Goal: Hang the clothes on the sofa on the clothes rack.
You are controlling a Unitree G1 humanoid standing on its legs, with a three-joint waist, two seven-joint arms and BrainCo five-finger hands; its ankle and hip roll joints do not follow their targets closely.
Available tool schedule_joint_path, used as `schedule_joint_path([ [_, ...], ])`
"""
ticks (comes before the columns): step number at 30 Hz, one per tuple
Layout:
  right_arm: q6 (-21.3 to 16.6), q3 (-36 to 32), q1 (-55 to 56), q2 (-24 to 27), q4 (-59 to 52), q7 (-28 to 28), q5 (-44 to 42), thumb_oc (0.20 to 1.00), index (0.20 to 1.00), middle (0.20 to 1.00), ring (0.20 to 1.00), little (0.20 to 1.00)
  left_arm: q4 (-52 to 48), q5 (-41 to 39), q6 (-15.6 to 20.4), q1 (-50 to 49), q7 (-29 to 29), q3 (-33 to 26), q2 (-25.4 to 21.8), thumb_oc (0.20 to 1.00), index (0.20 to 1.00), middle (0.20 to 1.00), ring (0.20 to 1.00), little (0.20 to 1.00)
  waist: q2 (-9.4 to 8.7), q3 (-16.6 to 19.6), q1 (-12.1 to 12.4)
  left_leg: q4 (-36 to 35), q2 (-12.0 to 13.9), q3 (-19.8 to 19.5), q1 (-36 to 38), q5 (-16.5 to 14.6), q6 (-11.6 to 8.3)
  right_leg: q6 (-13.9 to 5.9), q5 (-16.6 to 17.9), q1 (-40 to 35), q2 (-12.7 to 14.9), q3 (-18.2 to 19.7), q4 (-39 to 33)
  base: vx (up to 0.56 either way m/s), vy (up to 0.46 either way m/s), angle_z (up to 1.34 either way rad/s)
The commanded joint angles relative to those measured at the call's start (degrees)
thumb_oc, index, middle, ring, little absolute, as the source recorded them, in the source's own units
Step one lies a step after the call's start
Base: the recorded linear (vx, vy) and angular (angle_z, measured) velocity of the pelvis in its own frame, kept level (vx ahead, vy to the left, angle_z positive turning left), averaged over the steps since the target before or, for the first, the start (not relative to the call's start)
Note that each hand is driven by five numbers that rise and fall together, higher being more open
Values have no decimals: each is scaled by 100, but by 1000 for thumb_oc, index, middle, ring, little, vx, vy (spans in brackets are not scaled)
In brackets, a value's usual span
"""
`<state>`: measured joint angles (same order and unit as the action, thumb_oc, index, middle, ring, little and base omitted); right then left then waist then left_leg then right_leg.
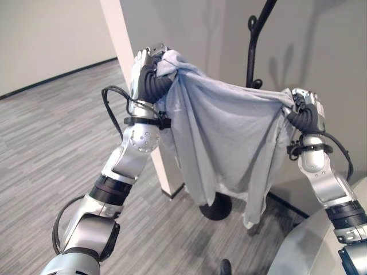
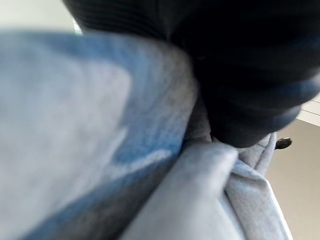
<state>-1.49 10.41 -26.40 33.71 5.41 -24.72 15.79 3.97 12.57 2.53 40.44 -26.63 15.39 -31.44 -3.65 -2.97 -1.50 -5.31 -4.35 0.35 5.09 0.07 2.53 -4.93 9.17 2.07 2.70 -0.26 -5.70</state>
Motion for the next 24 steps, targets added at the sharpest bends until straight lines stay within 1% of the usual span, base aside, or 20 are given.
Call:
schedule_joint_path([
  [1,-185,-273,-428,68,13,-113,5,200,200,200,200,200,318,125,211,570,-98,196,-235,200,200,200,200,200,169,317,65,128,276,190,-365,-174,-397,-911,-591,-263,521,-99,177,-90,60,-11],
  [2,-184,-272,-431,67,14,-113,5,200,200,200,200,200,318,125,211,571,-98,195,-237,200,200,200,200,200,168,316,67,133,276,193,-369,-175,-396,-911,-594,-255,522,-94,185,-14,49,-8],
  [6,-183,-242,-494,53,5,-73,-8,200,200,200,200,200,263,138,220,587,-92,189,-291,200,200,200,200,200,185,194,86,163,225,168,-331,-253,-326,-888,-741,-99,572,-58,747,-27,51,-5],
  [7,-177,-262,-501,80,16,-77,20,200,200,200,200,200,265,178,243,580,-92,194,-256,200,200,200,200,200,162,154,77,190,220,130,-305,-250,-334,-880,-662,10,586,80,855,37,-2,-3],
  [8,-178,-260,-501,80,20,-77,20,200,200,200,200,200,267,177,243,579,-91,195,-254,200,200,200,200,200,171,169,78,173,227,123,-277,-297,-334,-885,-705,-14,579,74,849,60,-52,-1],
  [10,-192,-264,-525,95,12,-96,19,200,200,200,200,200,268,168,259,589,-97,201,-250,200,200,200,200,200,177,150,67,188,265,120,-292,-265,-351,-895,-588,67,597,125,828,23,-70,9],
  [11,-208,-257,-596,101,10,-120,13,200,200,200,200,200,277,154,261,613,-112,220,-253,200,200,200,200,200,216,96,53,201,368,95,-258,-332,-368,-915,-554,240,609,163,865,16,-211,9],
  [12,-232,-218,-804,140,18,-208,-43,200,200,200,200,200,317,92,265,781,-164,323,-310,200,200,200,200,200,263,-74,0,321,552,-26,-278,-410,-450,-903,-408,579,735,217,750,74,-267,22],
  [13,-233,-208,-838,146,11,-228,-47,200,200,200,200,200,321,87,265,813,-180,345,-312,200,200,200,200,200,269,-123,-10,348,599,-66,-254,-446,-475,-912,-385,703,784,226,713,34,-211,40],
  [14,-235,-206,-848,149,17,-231,-48,200,200,200,200,200,327,86,266,824,-182,346,-312,200,200,200,200,200,278,-126,-21,364,608,-79,-265,-459,-478,-909,-392,704,778,211,720,74,-130,35],
  [16,-241,-206,-891,211,-20,-255,-15,200,200,200,200,200,312,97,271,852,-222,361,-329,200,200,200,200,200,268,-213,-60,382,692,-178,-149,-564,-549,-936,-342,869,886,213,605,159,-214,8],
  [17,-222,-215,-923,268,-28,-264,2,200,200,200,200,200,296,103,277,867,-241,355,-364,200,200,200,200,200,231,-247,-80,347,738,-260,-6,-656,-603,-993,-259,934,945,181,505,129,-222,9],
  [18,-222,-215,-931,270,-28,-265,1,200,200,200,200,200,295,103,278,871,-242,352,-365,200,200,200,200,200,209,-264,-95,351,714,-275,-31,-605,-608,-989,-209,951,969,183,503,206,-369,23],
  [19,-228,-230,-963,333,-38,-285,-13,200,200,200,200,200,302,86,291,901,-265,364,-394,200,200,200,200,200,118,-262,-106,274,794,-323,122,-683,-723,-1007,-120,967,993,85,440,151,-348,33],
  [20,-236,-256,-923,384,-56,-282,-23,200,200,200,200,200,313,80,306,911,-275,387,-394,200,200,200,200,200,52,-241,-121,223,813,-373,176,-718,-776,-1007,-104,848,1009,69,372,263,-496,48],
  [22,-217,-370,-812,482,-137,-247,27,200,200,200,200,200,300,73,303,877,-272,377,-343,200,200,200,200,200,-57,-166,-137,97,1010,-363,375,-753,-928,-1007,-138,700,992,-45,424,179,-351,73],
  [23,-216,-375,-799,483,-145,-244,28,200,200,200,200,200,297,74,301,871,-271,379,-339,200,200,200,200,200,-45,-171,-147,70,1027,-376,400,-744,-934,-1007,-145,676,982,-67,419,151,-311,83],
  [24,-228,-407,-715,466,-180,-226,14,200,200,200,200,200,307,41,321,809,-257,361,-290,200,200,200,200,200,-62,-116,-170,47,1171,-377,411,-719,-1027,-1007,-182,660,935,-125,514,251,-464,64],
])
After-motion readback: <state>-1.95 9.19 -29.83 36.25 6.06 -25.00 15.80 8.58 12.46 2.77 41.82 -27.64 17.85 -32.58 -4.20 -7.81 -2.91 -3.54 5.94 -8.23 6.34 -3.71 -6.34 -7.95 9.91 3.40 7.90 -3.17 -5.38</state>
